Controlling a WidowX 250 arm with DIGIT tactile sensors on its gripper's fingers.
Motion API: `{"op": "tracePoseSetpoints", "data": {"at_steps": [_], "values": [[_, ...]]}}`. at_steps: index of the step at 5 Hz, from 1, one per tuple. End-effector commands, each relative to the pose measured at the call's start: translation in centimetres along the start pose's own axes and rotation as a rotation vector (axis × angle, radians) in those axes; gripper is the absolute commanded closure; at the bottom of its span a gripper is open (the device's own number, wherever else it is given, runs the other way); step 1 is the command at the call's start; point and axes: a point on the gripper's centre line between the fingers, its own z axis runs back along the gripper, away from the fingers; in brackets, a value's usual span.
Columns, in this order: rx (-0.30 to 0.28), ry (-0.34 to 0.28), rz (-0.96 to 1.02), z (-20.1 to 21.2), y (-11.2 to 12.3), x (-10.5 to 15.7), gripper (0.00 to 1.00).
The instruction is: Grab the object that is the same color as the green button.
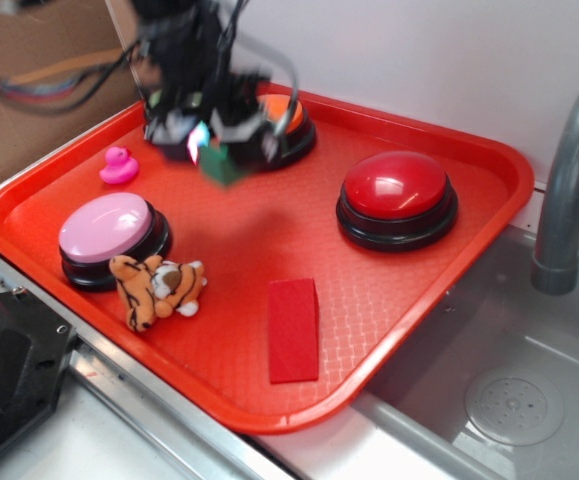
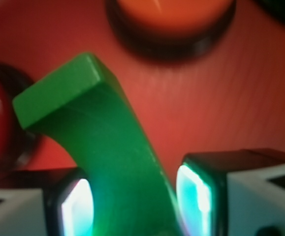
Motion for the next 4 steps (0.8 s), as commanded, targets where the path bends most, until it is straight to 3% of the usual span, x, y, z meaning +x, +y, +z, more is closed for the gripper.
{"op": "tracePoseSetpoints", "data": {"at_steps": [1, 3, 4], "values": [[0.051, -0.016, -0.078, 9.7, -0.4, -1.2, 1.00], [0.037, -0.005, -0.098, 14.6, 0.5, -3.9, 1.00], [0.019, 0.040, -0.060, 15.0, 0.9, -4.2, 1.00]]}}
